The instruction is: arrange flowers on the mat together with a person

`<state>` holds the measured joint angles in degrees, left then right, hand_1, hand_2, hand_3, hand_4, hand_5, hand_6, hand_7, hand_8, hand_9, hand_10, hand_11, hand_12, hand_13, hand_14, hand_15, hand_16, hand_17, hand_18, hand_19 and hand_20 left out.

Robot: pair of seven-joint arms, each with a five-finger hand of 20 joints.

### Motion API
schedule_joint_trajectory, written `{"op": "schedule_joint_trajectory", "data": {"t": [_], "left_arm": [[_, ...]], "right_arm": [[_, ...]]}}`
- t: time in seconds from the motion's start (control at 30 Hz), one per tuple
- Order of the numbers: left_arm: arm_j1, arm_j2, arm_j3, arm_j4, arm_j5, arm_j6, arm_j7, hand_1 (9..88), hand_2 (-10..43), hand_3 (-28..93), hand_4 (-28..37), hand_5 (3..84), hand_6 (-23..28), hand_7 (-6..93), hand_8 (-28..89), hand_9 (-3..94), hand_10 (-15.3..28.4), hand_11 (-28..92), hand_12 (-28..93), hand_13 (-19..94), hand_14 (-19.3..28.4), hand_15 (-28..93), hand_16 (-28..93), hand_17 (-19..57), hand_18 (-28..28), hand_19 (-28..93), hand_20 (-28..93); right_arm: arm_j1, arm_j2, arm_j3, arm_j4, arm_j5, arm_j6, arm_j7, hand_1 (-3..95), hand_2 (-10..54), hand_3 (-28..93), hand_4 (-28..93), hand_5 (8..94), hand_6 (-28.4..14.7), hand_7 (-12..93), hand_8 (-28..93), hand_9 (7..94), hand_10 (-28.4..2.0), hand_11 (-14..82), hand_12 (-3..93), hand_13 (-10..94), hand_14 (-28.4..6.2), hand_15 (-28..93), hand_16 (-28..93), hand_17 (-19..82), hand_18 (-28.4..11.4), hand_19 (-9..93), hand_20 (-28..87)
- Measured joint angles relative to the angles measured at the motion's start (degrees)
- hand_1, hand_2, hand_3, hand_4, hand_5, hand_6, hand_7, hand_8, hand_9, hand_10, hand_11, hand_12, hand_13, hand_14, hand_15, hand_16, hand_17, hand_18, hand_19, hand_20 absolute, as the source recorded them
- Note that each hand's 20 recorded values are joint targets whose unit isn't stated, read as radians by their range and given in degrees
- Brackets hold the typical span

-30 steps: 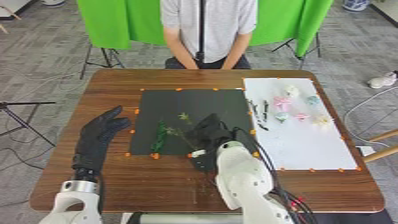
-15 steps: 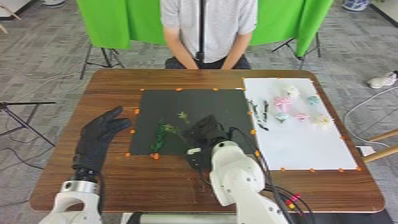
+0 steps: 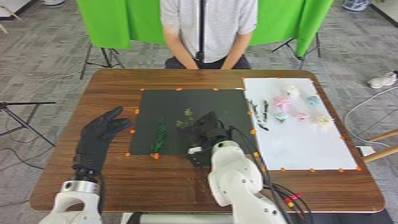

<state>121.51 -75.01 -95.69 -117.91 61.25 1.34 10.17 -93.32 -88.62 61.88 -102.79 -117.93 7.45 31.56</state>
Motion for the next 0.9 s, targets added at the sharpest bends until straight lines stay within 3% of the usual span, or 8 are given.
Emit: {"op": "schedule_joint_trajectory", "data": {"t": [0.9], "left_arm": [[0.0,-0.04,-0.03,0.0,0.14,-0.17,-0.22,22.0,-2.3,67,-20.7,49.9,3.2,11.9,-5,51.0,15.6,23,17,38,19.0,27,4,4.6,14.6,12,21]], "right_arm": [[-2.1,0.8,-1.2,0.3,-8.7,-1.2,-6.6,78.4,-9.5,-28,41,82.9,-1.1,24,12,93.7,-9.6,32.7,18.5,94,0.8,57,18,60,-15.9,91,28]]}}
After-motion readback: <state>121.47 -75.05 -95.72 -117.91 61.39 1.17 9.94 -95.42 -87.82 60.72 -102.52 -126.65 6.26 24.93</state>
